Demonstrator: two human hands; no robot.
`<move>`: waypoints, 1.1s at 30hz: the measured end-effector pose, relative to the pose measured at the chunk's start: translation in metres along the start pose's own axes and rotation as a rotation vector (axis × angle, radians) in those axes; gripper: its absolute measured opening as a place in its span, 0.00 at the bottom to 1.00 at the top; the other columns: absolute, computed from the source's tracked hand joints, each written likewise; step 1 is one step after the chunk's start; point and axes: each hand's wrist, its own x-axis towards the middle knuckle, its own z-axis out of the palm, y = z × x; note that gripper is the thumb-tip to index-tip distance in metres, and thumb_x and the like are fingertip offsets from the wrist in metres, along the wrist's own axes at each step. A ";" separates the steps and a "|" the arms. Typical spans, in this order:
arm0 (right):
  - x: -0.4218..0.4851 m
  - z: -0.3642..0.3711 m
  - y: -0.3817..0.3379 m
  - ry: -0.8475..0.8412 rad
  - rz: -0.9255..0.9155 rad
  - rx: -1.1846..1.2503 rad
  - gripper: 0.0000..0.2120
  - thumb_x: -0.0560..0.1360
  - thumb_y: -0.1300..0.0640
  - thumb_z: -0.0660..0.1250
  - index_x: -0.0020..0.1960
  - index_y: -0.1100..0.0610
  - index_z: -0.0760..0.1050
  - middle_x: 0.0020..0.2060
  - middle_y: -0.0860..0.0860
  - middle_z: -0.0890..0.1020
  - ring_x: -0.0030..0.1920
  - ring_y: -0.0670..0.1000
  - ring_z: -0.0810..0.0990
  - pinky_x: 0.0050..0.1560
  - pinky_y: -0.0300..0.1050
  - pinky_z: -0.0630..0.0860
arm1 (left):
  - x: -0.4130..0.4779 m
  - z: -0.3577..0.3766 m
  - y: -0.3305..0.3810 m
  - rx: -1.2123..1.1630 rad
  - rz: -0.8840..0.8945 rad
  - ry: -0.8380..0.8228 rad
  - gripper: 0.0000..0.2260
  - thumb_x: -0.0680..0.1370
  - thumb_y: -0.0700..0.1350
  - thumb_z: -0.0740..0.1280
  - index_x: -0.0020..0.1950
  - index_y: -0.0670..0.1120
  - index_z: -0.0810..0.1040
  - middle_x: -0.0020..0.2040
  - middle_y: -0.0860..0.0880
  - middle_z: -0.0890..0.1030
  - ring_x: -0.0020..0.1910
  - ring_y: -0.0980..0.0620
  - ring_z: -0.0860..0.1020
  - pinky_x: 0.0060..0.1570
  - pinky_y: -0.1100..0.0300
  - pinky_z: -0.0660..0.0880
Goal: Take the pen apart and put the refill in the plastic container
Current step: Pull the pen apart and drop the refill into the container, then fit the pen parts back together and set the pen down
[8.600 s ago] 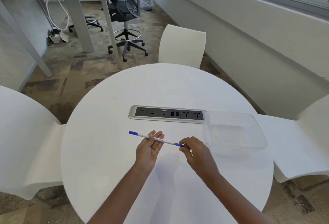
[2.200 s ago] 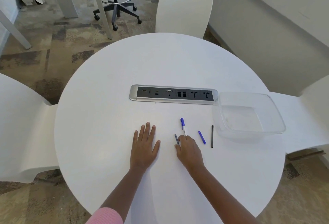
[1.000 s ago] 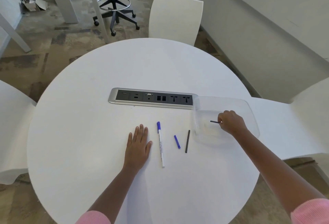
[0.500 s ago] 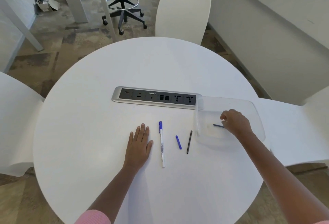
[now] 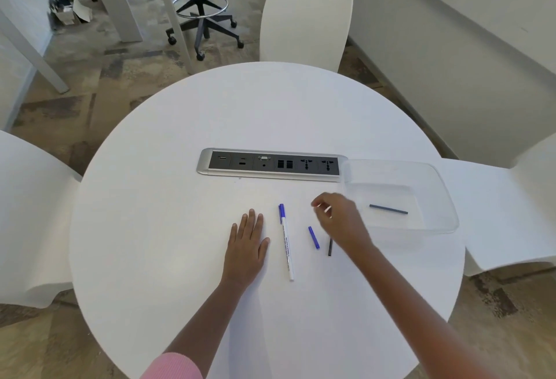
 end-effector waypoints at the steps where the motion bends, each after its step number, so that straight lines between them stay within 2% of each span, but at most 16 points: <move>1: -0.003 0.011 -0.001 -0.031 0.018 -0.014 0.08 0.73 0.65 0.60 0.48 0.60 0.77 0.47 0.58 0.80 0.41 0.55 0.77 0.47 0.46 0.73 | 0.000 0.000 -0.001 0.004 0.008 0.000 0.24 0.82 0.50 0.49 0.77 0.46 0.47 0.78 0.45 0.46 0.76 0.48 0.46 0.74 0.55 0.43; 8: -0.023 0.072 -0.007 -0.129 0.064 -0.105 0.09 0.75 0.60 0.59 0.53 0.60 0.73 0.51 0.59 0.77 0.49 0.57 0.78 0.49 0.48 0.74 | 0.002 0.000 -0.008 0.050 0.044 -0.025 0.25 0.82 0.51 0.47 0.77 0.46 0.44 0.78 0.46 0.44 0.76 0.49 0.45 0.73 0.56 0.42; 13: -0.035 0.095 -0.006 -0.064 0.041 -0.232 0.11 0.75 0.62 0.59 0.58 0.59 0.70 0.51 0.57 0.74 0.49 0.55 0.74 0.38 0.42 0.69 | 0.004 -0.003 -0.016 0.004 0.085 -0.027 0.25 0.82 0.50 0.48 0.77 0.45 0.44 0.78 0.45 0.44 0.76 0.50 0.45 0.73 0.59 0.43; 17: -0.038 0.102 -0.007 -0.051 0.079 -0.255 0.12 0.76 0.65 0.56 0.59 0.59 0.69 0.53 0.57 0.73 0.49 0.54 0.74 0.40 0.43 0.73 | 0.007 -0.009 -0.023 -0.028 0.114 -0.019 0.25 0.82 0.48 0.48 0.77 0.45 0.45 0.78 0.46 0.46 0.76 0.51 0.48 0.73 0.61 0.46; 20: -0.039 0.103 -0.008 -0.039 0.112 -0.194 0.12 0.75 0.67 0.56 0.57 0.59 0.70 0.53 0.57 0.73 0.48 0.54 0.75 0.42 0.43 0.74 | 0.008 -0.013 -0.022 -0.046 0.100 -0.029 0.24 0.82 0.47 0.49 0.77 0.45 0.47 0.78 0.46 0.48 0.76 0.51 0.47 0.72 0.62 0.45; 22: -0.039 0.100 -0.011 -0.026 0.177 -0.024 0.12 0.73 0.68 0.58 0.54 0.60 0.71 0.51 0.57 0.75 0.48 0.53 0.76 0.41 0.40 0.72 | 0.007 -0.016 -0.017 -0.082 0.092 -0.003 0.22 0.82 0.46 0.50 0.76 0.45 0.52 0.78 0.47 0.50 0.76 0.51 0.47 0.72 0.61 0.46; 25: -0.040 0.093 -0.020 0.000 0.313 0.301 0.09 0.70 0.68 0.61 0.48 0.57 0.72 0.45 0.51 0.77 0.42 0.48 0.76 0.37 0.34 0.70 | 0.005 -0.025 -0.008 -0.262 0.078 0.072 0.18 0.82 0.45 0.52 0.71 0.43 0.65 0.74 0.46 0.62 0.74 0.50 0.57 0.68 0.65 0.57; 28: -0.044 0.086 -0.028 0.028 0.399 0.590 0.10 0.70 0.68 0.62 0.41 0.53 0.72 0.40 0.50 0.78 0.39 0.49 0.77 0.36 0.34 0.72 | -0.001 -0.037 0.005 -0.627 -0.030 0.091 0.11 0.81 0.42 0.57 0.58 0.41 0.76 0.60 0.45 0.75 0.59 0.49 0.74 0.51 0.70 0.66; 31: -0.048 0.080 -0.035 0.072 0.386 0.727 0.11 0.71 0.69 0.64 0.38 0.53 0.72 0.41 0.54 0.79 0.37 0.50 0.77 0.35 0.31 0.75 | -0.003 -0.048 0.018 -0.997 -0.242 0.050 0.06 0.80 0.42 0.61 0.55 0.45 0.74 0.52 0.43 0.78 0.42 0.52 0.78 0.41 0.65 0.75; 33: -0.050 0.077 -0.038 0.083 0.372 0.781 0.10 0.71 0.69 0.64 0.38 0.54 0.72 0.42 0.56 0.80 0.39 0.52 0.78 0.40 0.37 0.76 | -0.004 -0.053 0.024 -1.283 -0.407 -0.025 0.11 0.79 0.42 0.64 0.58 0.50 0.66 0.46 0.45 0.79 0.37 0.54 0.79 0.31 0.68 0.77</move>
